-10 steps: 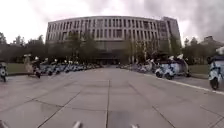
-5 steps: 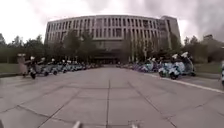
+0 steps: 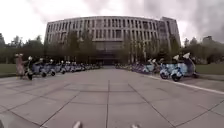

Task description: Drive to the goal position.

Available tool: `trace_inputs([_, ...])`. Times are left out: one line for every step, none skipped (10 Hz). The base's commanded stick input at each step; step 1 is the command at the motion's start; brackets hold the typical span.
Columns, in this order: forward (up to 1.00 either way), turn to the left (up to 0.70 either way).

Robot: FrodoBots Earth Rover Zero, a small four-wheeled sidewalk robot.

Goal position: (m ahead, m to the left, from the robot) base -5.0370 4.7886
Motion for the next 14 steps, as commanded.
trace_inputs([0.00, 0.70])
trace_inputs([0.00, 0.70])
trace_inputs([0.00, 0.70])
trace_inputs([0.00, 0.70])
trace_inputs([0.00, 0.70])
trace_inputs([0.00, 0.70])
trace_inputs([0.00, 0.70])
trace_inputs([0.00, 0.70])
trace_inputs([0.00, 0.70])
trace_inputs([0.00, 0.70])
trace_inputs([0.00, 0.70])
trace_inputs([0.00, 0.70])
trace_inputs([0.00, 0.70])
trace_inputs([0.00, 0.70])
